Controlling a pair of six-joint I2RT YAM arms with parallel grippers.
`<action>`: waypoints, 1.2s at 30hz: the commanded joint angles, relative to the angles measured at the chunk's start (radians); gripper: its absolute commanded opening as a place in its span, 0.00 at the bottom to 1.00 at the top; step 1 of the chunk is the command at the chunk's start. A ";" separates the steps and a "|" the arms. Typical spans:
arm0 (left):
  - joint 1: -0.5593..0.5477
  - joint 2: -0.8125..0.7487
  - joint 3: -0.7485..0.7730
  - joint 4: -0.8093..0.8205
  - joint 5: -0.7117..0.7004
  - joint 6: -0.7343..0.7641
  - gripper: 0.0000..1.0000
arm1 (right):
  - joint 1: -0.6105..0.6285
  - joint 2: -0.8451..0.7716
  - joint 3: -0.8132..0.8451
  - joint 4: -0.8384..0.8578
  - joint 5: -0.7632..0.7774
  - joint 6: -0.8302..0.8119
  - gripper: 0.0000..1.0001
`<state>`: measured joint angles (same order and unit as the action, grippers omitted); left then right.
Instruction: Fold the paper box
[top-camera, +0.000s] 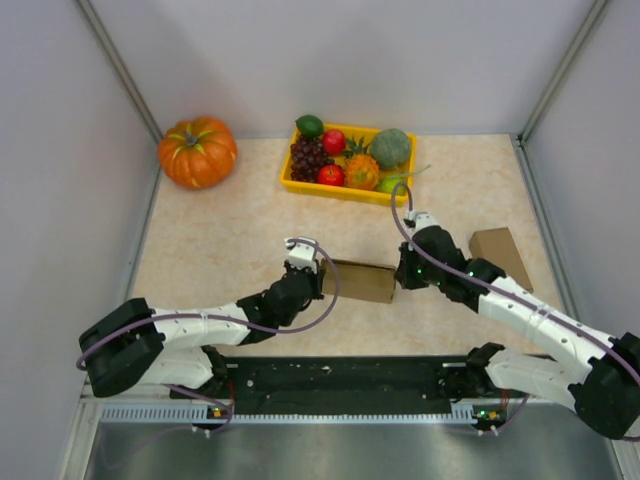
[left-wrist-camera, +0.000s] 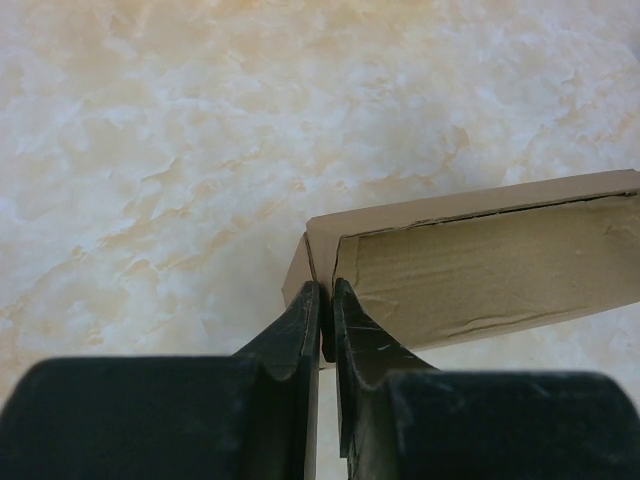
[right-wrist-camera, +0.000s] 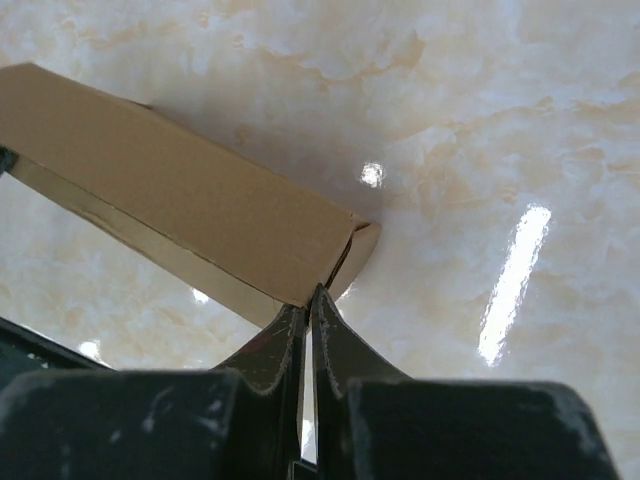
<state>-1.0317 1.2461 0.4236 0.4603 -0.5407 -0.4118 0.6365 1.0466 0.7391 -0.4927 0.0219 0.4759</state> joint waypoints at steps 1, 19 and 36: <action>-0.008 0.021 -0.019 -0.031 0.050 -0.021 0.05 | 0.135 -0.016 -0.088 0.107 0.162 -0.030 0.00; 0.093 -0.572 -0.057 -0.409 0.484 -0.237 0.69 | 0.209 0.006 -0.098 0.148 0.303 -0.010 0.00; 0.502 -0.159 0.132 -0.247 0.944 -0.404 0.84 | 0.206 0.027 -0.084 0.140 0.280 0.000 0.00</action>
<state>-0.5358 1.0229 0.5034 0.1024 0.3363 -0.8173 0.8356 1.0504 0.6365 -0.3042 0.3389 0.4648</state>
